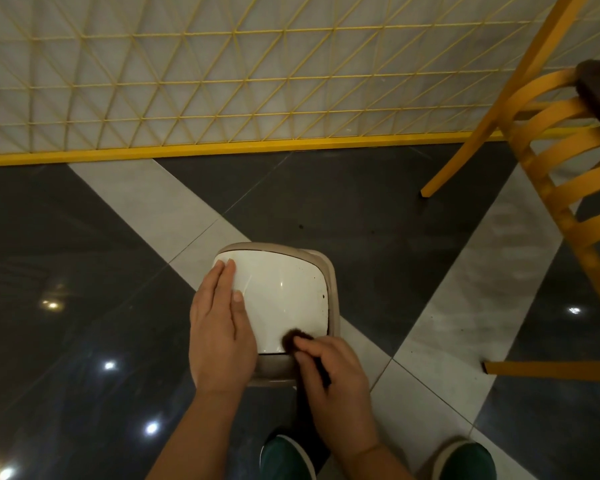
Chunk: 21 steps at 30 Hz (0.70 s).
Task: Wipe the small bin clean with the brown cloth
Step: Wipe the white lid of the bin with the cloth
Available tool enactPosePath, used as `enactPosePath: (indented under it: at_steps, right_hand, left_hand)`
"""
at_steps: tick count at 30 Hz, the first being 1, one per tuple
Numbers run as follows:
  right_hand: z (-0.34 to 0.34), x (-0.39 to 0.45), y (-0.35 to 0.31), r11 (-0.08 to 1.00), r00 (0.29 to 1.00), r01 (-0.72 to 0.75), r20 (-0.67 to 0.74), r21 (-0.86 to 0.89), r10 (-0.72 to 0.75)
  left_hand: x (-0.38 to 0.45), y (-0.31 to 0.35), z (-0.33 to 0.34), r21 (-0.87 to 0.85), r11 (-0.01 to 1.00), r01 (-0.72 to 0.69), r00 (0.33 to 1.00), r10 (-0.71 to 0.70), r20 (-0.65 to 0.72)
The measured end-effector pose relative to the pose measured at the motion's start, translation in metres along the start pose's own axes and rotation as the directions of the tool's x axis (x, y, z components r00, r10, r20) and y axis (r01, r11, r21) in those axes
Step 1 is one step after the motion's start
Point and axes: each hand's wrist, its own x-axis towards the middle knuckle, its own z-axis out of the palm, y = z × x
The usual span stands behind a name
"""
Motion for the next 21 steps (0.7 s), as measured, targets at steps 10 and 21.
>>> enactPosePath:
  at_steps: [10,21]
  right_hand:
    - [0.023,0.078,-0.04,0.96,0.959,0.245,0.176,-0.136,-0.22]
    - [0.016,0.061,-0.043,0.914,0.929,0.361,0.154,-0.185,-0.336]
  left_hand:
    - [-0.002,-0.001,-0.001,-0.156,0.987,0.045,0.997,-0.053,-0.048]
    - [0.0,0.0,0.002,-0.048,0.998,0.051,0.998,-0.053,-0.045]
